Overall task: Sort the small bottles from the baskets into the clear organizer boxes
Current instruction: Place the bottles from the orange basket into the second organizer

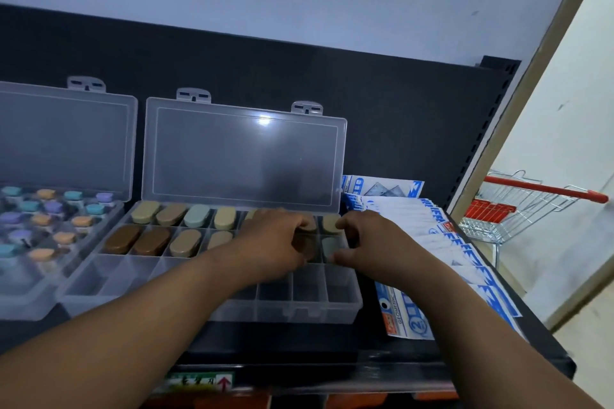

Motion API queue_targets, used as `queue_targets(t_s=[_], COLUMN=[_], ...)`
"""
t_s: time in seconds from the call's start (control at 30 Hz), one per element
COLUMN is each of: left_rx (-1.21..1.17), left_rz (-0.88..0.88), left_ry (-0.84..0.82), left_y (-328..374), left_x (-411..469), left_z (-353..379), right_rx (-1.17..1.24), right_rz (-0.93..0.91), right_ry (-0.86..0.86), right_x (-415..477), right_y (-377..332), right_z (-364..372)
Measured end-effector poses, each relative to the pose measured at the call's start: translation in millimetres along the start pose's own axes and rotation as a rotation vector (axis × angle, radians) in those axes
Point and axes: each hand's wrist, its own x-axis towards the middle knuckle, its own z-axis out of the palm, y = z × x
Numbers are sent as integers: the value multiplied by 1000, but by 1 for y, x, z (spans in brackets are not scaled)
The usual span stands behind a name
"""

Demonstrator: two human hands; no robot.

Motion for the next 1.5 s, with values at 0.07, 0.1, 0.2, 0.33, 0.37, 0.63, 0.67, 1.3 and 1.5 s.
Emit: queue_targets(t_s=[0.07, 0.1, 0.2, 0.33, 0.37, 0.63, 0.67, 1.3, 1.5], left_rx=[31, 40, 96, 228, 277, 509, 510, 532, 510], left_rz=[-17, -15, 19, 43, 30, -233, -262, -694, -781], left_ry=[27, 51, 125, 236, 263, 370, 372, 409, 441], left_y=[-2, -4, -15, -48, -60, -170, -182, -397, -455], left_x=[-2, -4, -13, -43, -55, -172, -189, -496, -511], left_z=[-5, -8, -23, -48, -57, -126, -133, -273, -302], right_rx=[-20, -42, -117, -218, -239, -288, -289, -244, -282], right_rz=[-10, -28, -88, -177, -207, -408, -428, -816, -867], right_ry=[40, 64, 110, 137, 139, 78, 72, -23, -66], right_x=[-2, -2, -4, -1, 1, 5, 3, -44, -8], right_y=[-8, -14, -38, -83, -99, -243, -262, -624, -692], right_z=[-2, -3, -6, -1, 2, 59, 67, 196, 215])
